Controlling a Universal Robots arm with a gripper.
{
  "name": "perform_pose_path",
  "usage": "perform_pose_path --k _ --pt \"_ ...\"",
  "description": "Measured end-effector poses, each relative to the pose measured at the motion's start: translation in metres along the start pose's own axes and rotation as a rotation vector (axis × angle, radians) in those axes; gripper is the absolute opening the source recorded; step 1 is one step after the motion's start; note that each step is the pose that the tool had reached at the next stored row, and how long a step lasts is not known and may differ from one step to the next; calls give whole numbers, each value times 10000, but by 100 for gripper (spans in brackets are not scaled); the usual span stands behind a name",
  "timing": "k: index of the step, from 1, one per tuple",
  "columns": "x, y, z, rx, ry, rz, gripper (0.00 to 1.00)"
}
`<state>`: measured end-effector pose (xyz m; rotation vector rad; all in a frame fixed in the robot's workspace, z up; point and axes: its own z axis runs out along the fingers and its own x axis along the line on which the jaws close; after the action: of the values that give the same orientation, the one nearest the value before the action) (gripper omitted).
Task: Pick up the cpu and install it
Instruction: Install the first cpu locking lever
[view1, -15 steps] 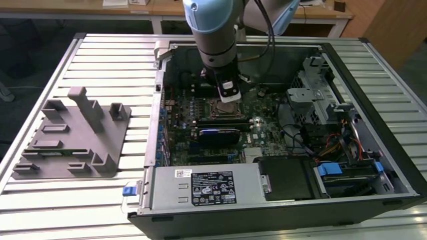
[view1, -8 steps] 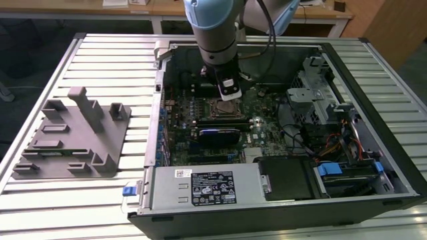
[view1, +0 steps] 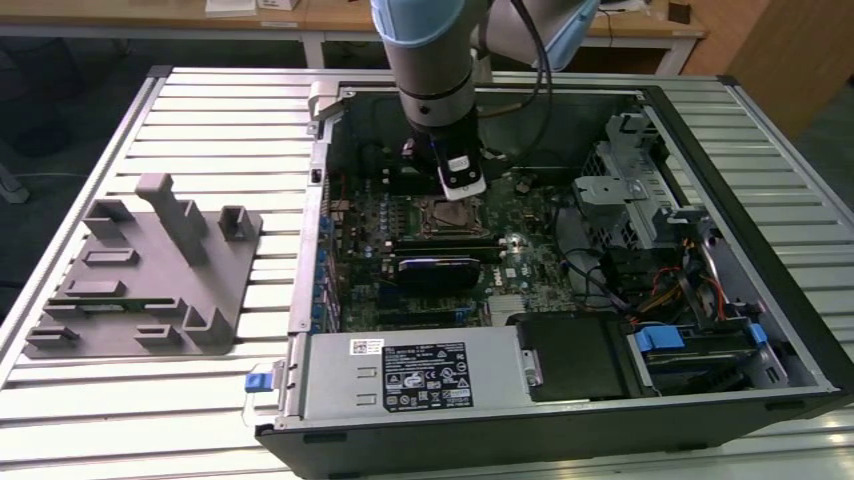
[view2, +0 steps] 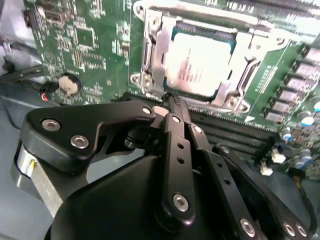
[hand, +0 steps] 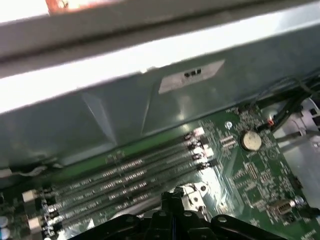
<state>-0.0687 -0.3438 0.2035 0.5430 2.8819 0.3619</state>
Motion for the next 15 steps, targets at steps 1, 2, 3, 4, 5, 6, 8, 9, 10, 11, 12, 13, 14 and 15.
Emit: perform_pose_path --k 1,2,3,4,5,6,8,9,10,11,12,13,14,15 --pt "-5 2 1 101 -27 -23 11" --pt "-10 4 2 217 -56 -48 11" --pt "-13 5 3 372 -91 -78 11" --pt "-19 7 4 524 -119 -108 11" --pt "-23 9 6 671 -143 -136 11" --pt "-27 10 7 816 -170 -165 11" --pt "-38 14 9 1070 -209 -214 11" --pt "-44 16 11 1143 -200 -224 11" --pt "-49 18 12 1198 -189 -229 11" --pt "-53 19 13 1242 -184 -235 11" --pt "-53 19 13 1248 -182 -234 11" --pt "-54 20 13 1252 -178 -234 11" --pt "-60 22 16 1280 -123 -229 11" --pt "-67 24 19 1346 -9 -212 11"
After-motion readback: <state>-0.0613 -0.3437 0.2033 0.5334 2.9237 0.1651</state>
